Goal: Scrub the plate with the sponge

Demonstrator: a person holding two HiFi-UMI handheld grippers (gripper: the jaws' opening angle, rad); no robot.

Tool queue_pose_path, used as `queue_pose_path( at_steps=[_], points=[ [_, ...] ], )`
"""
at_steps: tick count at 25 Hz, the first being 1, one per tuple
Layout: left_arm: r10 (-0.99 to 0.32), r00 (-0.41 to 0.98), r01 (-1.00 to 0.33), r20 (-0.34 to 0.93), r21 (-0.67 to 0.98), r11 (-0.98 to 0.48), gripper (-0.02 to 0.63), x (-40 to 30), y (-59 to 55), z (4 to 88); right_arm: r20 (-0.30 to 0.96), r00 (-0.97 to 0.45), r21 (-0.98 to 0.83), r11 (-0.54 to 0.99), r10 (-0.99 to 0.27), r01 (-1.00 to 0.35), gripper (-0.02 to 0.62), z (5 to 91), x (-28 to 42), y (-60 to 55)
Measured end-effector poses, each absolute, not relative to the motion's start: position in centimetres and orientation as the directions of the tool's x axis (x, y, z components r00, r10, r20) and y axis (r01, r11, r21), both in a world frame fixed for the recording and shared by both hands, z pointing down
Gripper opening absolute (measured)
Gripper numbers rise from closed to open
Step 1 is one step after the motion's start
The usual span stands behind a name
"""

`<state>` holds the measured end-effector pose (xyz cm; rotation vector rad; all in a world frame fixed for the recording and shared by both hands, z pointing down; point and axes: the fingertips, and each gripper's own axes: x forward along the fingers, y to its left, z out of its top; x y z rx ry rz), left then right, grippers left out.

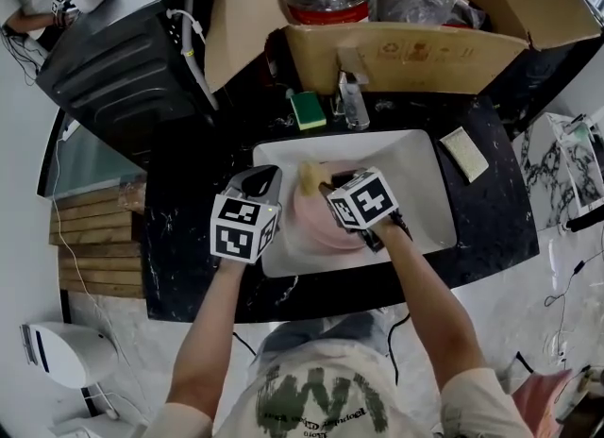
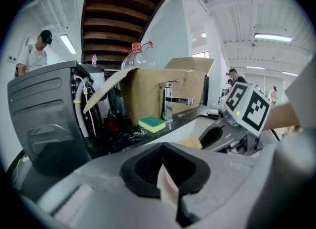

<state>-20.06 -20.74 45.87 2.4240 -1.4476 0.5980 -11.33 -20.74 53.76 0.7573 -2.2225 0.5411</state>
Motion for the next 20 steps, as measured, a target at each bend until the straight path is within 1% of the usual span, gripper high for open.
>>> queue_pose_path(
  at_steps=[8,13,16,20],
  points=[
    [-0.766,0.434,-0.873,0.474,0.012,-0.487,0.005,-20.3,-21.5,46.3,0.810,-0.562,-0.250,0.768,-0.169,-0.590,0.063,57.5,-12.9,-19.8],
    [-0.772,0.437,-0.870,0.461,-0.001,-0.493,0.005,-20.0,-22.2,46.2,0.843,-0.532,-0.275,0.794,-0.072,-0.543,0.063,59.6,-13.1,-18.9],
    [-0.768,0.442,-0.866,0.463,-0.002,-0.500,0.005,-19.8,-22.4,46.4,0.846,-0.533,-0.302,0.793,-0.033,-0.529,0.063,60.5,-13.6,-18.6],
    [-0.766,0.441,-0.862,0.467,-0.017,-0.506,0.005,-19.5,-22.6,46.6,0.850,-0.526,-0.325,0.768,-0.018,-0.552,0.063,61.6,-13.6,-19.0]
  ],
)
